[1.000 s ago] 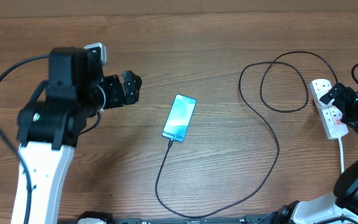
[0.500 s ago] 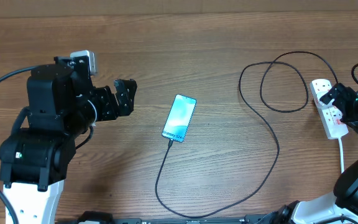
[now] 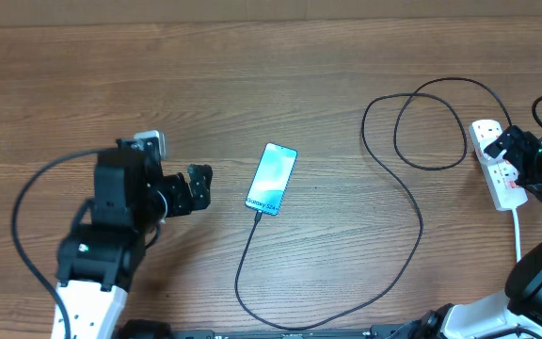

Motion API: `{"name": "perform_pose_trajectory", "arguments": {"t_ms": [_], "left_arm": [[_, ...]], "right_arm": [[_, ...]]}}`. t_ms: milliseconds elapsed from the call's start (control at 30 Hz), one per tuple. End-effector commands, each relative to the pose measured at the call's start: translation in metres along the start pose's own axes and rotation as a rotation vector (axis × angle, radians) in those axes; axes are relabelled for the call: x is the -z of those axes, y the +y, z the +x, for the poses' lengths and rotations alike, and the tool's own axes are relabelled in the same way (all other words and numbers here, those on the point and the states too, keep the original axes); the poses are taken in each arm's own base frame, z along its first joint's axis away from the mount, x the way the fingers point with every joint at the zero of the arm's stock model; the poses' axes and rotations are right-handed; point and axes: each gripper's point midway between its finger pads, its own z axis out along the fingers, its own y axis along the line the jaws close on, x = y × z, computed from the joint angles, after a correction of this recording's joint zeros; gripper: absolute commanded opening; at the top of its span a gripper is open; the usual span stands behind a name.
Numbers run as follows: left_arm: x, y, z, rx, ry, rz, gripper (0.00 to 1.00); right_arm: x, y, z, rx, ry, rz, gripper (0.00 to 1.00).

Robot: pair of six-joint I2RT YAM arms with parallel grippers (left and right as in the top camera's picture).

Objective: Plug charger to phone and switch on socket

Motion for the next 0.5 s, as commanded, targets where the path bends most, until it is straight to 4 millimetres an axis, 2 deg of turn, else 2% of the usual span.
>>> {"name": "perform_pose_trajectory", "arguments": {"t_ms": [0,100,233,467], "left_arm": [[-0.014,-0.010,0.006,-0.037,-0.072,0.102,0.99],[-0.019,-0.020,-0.005,-0.067,-0.198,0.184,1.00],[-0.016,-0.024,-0.011,-0.095,-0.342,0.238,1.00],[-0.016,-0.018,0.005,-0.120,-0.469,0.279,0.99]], "right_arm": [[0.005,0.004,0.000,0.021,-0.015,-0.011,1.00],[0.005,0.004,0.000,0.021,-0.015,-0.011,1.00],[0.005,0.004,0.000,0.021,-0.015,-0.011,1.00],[0.005,0.004,0.000,0.021,-0.015,-0.011,1.00]]}}
